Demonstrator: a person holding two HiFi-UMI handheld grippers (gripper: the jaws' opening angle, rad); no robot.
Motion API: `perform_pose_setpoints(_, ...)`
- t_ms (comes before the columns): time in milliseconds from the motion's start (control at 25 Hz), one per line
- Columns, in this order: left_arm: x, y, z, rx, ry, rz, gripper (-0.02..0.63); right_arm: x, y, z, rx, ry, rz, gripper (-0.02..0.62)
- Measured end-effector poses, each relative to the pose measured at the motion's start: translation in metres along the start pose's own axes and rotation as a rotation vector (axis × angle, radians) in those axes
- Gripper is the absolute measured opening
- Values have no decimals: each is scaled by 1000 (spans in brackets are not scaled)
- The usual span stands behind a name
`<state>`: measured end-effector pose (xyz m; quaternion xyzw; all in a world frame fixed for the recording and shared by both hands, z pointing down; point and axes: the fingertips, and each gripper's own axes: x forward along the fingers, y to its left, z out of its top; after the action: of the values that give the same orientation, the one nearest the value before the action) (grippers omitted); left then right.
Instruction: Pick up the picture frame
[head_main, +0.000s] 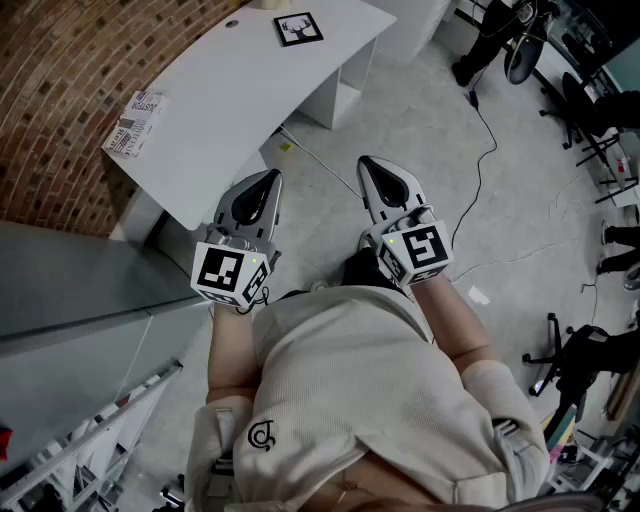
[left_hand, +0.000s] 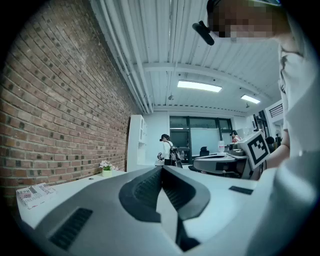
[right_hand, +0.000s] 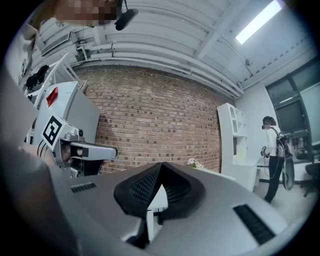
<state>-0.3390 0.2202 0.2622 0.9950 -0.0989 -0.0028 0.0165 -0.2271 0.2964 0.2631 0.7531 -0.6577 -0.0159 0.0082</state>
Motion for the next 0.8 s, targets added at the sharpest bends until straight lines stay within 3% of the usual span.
perform_pose_setpoints(320, -3, 7, -3, -14, -2, 1, 12, -1, 5, -6, 11, 12, -7, 6)
perform_pose_setpoints(560, -6, 13, -2, -27, -6, 3, 12, 4, -2, -11, 98, 31, -41, 6)
perform_pose_setpoints(800, -2, 21, -6, -72, -21, -9, 12, 17, -12, -28, 116, 85, -76, 6)
